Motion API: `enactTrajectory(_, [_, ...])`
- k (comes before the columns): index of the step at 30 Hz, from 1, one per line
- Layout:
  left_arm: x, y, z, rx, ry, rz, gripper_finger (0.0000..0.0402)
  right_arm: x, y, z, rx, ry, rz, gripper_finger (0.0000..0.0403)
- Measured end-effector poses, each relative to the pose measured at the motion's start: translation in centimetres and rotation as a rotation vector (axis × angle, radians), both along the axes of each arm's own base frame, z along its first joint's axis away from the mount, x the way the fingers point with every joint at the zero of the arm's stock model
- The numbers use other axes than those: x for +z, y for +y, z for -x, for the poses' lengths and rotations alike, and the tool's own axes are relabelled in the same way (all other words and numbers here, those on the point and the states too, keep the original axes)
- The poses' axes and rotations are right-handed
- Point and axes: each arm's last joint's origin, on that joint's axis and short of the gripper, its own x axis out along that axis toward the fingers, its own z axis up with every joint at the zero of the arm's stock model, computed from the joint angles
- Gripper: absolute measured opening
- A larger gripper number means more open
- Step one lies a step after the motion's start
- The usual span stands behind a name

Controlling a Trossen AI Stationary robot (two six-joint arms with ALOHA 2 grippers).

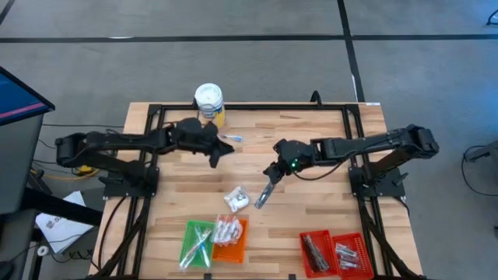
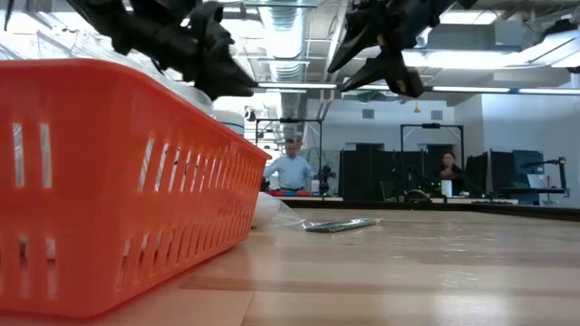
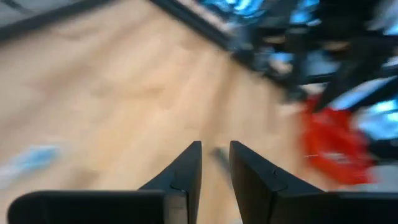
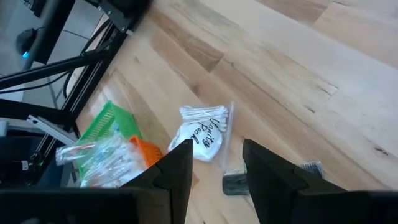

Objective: Pick & Place Travel size toiletries
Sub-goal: Put the white vanity pack into the orange basket

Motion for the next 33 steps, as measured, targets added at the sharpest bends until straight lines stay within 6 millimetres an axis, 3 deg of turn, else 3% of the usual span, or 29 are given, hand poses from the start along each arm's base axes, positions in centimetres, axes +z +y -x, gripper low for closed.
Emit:
enactTrajectory(6, [-0.3,2.0,2.0,0.028,0.21,-0.18,0.0083,0.0,-1.0,0.0,-0.013,0.001,-0.007,0.0133])
enactTrajectory(10, [-0.5,3.1,0.9,-0.059,0.342,-0.287,0.011,0.0,-1.6,0.0,-0.031,0.0,-0.007,0.0133])
enactTrajectory(14, [-0.7,4.3,-1.4,-0.095,0.442,-0.409,0.0147,0.0,-2.1,0.0,-0.04,0.0,-0.012,0.0133])
enactTrajectory(20, [-3.5,5.8,-4.3,-0.101,0.593,-0.445,0.0197,0.0,-2.8,0.0,0.042,-0.003,-0.007,0.0133])
enactTrajectory(25, [-5.8,6.2,-5.0,-0.058,0.722,-0.467,0.0219,0.0,-3.8,0.1,0.124,-0.01,0.007,0.0133])
enactTrajectory(33, [-6.0,6.2,-4.7,0.095,0.756,-0.393,0.0227,-0.2,-5.6,0.6,0.256,0.002,0.016,0.0133])
